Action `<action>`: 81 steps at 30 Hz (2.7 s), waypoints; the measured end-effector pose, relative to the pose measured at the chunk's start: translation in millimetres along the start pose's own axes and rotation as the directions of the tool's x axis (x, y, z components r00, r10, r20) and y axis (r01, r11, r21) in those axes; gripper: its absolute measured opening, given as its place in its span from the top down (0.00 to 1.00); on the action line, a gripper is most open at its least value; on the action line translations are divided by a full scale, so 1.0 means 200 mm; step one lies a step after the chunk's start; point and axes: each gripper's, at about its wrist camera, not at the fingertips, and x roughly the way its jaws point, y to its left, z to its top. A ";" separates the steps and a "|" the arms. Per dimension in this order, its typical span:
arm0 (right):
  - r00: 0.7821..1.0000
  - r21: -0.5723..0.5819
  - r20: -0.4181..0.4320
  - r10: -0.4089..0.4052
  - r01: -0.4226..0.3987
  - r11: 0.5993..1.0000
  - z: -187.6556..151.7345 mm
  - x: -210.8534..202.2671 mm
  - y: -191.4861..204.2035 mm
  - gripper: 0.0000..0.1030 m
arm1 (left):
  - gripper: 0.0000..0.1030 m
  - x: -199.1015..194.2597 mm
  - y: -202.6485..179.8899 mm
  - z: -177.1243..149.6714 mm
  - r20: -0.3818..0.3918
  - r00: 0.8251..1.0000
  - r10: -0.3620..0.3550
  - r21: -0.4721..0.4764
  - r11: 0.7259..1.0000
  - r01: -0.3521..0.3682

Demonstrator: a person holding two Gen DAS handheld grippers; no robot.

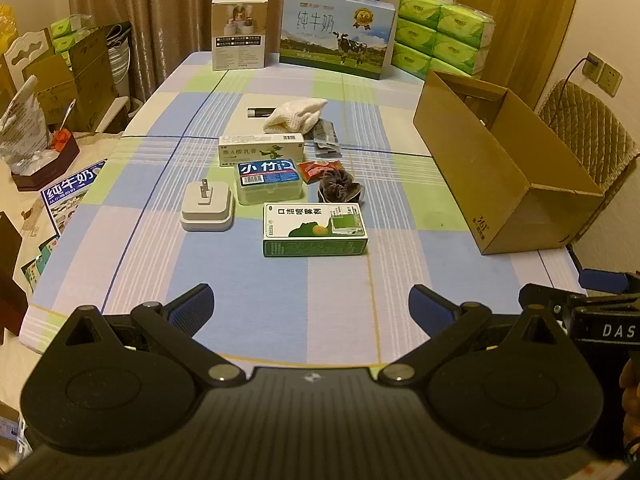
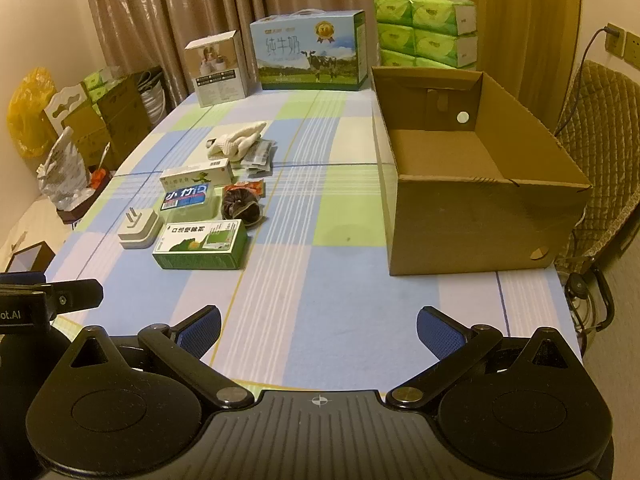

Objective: Organize objects

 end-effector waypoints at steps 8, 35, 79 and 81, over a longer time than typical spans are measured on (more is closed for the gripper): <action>1.000 -0.006 -0.003 0.002 -0.002 1.000 0.00 0.00 0.01 0.02 | 0.01 0.00 0.02 0.00 0.001 1.000 -0.004 -0.004 1.000 0.004; 0.939 -0.607 -0.163 0.303 -0.337 0.720 0.29 0.64 0.48 0.15 | 0.01 0.43 0.58 0.33 -0.049 0.997 0.057 0.186 0.981 -0.047; 0.969 -0.254 -0.209 0.133 -0.185 0.949 0.30 1.20 0.40 0.42 | 0.41 1.06 0.57 0.37 -0.162 0.987 0.014 0.240 0.970 0.026; 0.974 -0.271 -0.196 0.115 -0.167 0.948 0.29 1.19 0.40 0.49 | 0.41 1.06 0.56 0.37 -0.170 0.985 0.015 0.237 0.971 0.026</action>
